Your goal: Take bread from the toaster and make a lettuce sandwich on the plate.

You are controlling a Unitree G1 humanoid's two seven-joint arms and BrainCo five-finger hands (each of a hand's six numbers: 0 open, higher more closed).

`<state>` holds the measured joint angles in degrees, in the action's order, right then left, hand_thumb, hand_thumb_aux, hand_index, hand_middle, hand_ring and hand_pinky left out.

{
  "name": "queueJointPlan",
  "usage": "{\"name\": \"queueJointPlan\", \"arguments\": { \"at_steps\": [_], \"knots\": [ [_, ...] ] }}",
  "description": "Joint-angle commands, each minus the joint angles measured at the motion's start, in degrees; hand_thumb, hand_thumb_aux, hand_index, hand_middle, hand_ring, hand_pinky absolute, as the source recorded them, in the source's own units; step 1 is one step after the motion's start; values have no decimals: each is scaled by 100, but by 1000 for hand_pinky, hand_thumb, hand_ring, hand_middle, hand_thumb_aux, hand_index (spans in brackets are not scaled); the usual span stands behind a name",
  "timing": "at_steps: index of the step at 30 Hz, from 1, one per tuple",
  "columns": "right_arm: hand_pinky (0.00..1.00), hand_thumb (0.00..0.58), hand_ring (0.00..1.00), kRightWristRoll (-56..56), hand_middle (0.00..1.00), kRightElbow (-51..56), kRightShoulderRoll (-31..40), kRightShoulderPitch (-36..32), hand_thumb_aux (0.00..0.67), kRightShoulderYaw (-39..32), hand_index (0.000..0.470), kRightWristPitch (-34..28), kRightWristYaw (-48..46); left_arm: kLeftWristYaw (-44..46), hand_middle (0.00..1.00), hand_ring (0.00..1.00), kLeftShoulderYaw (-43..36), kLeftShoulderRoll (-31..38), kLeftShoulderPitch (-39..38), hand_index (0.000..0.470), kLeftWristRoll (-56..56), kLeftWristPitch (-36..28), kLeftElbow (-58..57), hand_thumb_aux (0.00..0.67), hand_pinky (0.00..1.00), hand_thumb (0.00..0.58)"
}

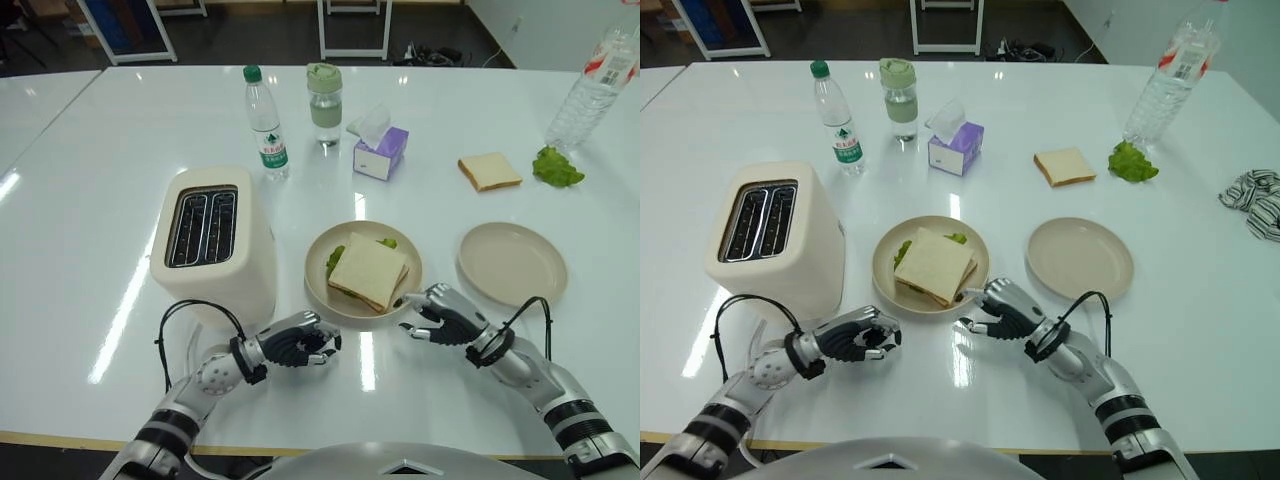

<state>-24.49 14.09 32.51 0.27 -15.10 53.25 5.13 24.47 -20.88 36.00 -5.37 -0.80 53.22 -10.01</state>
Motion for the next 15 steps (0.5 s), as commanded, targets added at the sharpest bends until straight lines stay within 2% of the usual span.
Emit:
{"name": "queueJointPlan", "arguments": {
  "at_steps": [1, 4, 8, 10, 15],
  "knots": [
    [0, 0, 0, 2122, 0, -1863, 152, 367, 0, 440, 0, -122, -190, -20, 0, 0, 543, 573, -673, 0, 1338, -417, 2113, 0, 0, 0],
    [0, 0, 0, 2437, 0, -2564, -400, 129, 0, 744, 0, -488, 72, -860, 0, 0, 1272, -181, -361, 0, 1268, -910, 2682, 0, 0, 0],
    [0, 0, 0, 2137, 0, -3441, -1418, -296, 0, 917, 0, -844, 382, -2397, 0, 0, 1929, -1913, 494, 0, 0, -1697, 3686, 0, 0, 0],
    [0, 0, 0, 1966, 0, -3778, -1824, -426, 0, 952, 0, -868, 458, -2881, 0, 0, 1979, -2568, 839, 0, -449, -2035, 4085, 0, 0, 0],
    [0, 0, 0, 1856, 0, -4070, -2127, -544, 0, 941, 0, -859, 194, -3106, 0, 0, 1923, -3150, 1094, 0, -956, -2197, 4419, 0, 0, 0]
  ]
}}
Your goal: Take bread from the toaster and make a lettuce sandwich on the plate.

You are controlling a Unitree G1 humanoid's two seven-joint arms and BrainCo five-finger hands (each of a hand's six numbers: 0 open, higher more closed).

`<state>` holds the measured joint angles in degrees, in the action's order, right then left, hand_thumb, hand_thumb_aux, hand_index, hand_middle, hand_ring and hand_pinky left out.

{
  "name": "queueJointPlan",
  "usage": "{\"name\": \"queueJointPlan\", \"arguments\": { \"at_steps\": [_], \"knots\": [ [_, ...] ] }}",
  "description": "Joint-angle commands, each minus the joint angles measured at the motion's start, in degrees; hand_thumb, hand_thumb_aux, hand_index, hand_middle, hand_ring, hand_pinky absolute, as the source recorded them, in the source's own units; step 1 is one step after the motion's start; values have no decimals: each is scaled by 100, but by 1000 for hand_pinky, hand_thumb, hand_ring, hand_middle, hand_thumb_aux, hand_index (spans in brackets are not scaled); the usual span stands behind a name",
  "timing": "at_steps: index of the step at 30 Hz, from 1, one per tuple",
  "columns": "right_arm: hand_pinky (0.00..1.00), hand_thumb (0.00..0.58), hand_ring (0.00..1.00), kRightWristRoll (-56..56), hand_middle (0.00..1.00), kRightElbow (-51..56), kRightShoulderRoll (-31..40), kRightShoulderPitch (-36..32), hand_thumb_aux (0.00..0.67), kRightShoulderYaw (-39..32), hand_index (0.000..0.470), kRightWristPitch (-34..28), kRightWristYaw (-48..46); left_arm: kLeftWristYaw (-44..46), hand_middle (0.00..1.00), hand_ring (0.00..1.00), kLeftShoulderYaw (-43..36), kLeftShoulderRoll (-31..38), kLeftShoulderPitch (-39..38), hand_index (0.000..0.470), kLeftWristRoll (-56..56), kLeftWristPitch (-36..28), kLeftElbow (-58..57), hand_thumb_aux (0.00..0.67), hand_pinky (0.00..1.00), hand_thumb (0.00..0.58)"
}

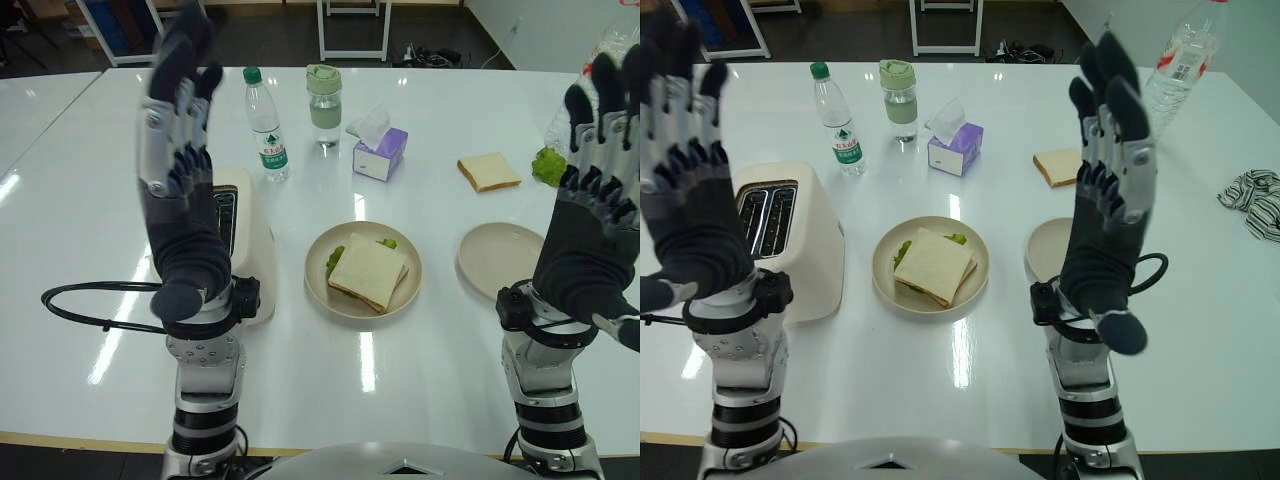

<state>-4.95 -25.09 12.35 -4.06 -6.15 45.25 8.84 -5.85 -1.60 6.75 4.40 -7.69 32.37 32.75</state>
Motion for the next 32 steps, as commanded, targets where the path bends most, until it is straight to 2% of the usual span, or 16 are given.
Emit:
{"name": "queueJointPlan", "arguments": {
  "at_steps": [1, 14, 23, 32],
  "knots": [
    [0, 0, 0, -136, 0, -162, -151, -124, 0, 58, 0, -52, -213, -83, 0, 0, -3, -273, 138, 0, -328, -112, 139, 0, 0, 0],
    [0, 0, 0, 38, 0, -123, -414, -293, 0, 143, 0, -170, -613, -290, 0, 0, 172, -638, 439, 0, -764, -21, 19, 0, 0, 0],
    [0, 0, 0, 25, 0, 254, -358, -281, 0, 504, 0, 60, -799, -181, 0, 0, 65, -597, 367, 0, -715, 350, -299, 0, 0, 0],
    [0, 0, 0, 142, 0, 503, -333, -270, 0, 702, 0, 238, -891, -187, 0, 0, 238, -560, 404, 0, -653, 426, -387, 0, 0, 0]
  ]
}}
